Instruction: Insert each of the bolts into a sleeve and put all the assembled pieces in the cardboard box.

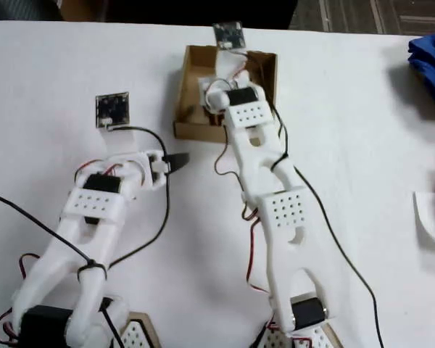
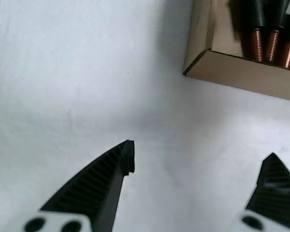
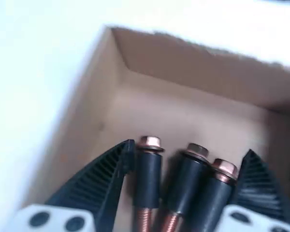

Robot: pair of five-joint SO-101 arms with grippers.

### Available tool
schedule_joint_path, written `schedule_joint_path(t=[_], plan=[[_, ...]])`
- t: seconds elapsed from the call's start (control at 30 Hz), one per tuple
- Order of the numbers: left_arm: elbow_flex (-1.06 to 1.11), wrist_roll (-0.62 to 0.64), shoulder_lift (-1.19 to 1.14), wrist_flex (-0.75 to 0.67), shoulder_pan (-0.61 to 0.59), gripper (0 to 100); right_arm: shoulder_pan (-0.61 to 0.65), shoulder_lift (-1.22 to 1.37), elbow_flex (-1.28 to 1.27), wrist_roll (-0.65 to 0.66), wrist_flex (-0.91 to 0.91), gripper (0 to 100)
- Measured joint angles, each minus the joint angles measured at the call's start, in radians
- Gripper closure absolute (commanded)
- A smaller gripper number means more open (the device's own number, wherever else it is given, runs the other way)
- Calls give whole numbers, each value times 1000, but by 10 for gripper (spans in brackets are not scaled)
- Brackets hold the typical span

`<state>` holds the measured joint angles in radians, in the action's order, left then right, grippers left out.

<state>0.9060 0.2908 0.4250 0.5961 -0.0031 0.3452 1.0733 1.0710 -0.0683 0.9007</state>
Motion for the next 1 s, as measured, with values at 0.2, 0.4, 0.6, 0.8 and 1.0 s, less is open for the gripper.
schedule_joint_path(t=[0.2, 0.4, 0.6, 0.8, 1.0], plan=[[0, 0, 0, 0, 0, 601, -28, -20, 219, 0, 304, 673], [0, 0, 0, 0, -2, 601, -91, -89, 465, 0, 574, 673], [0, 0, 0, 0, -2, 601, -172, -244, 546, 3, 819, 693], [0, 0, 75, 31, -2, 677, -259, -506, 419, 3, 845, 984], [2, 0, 371, 204, -3, 954, -256, -882, 11, 3, 847, 845]])
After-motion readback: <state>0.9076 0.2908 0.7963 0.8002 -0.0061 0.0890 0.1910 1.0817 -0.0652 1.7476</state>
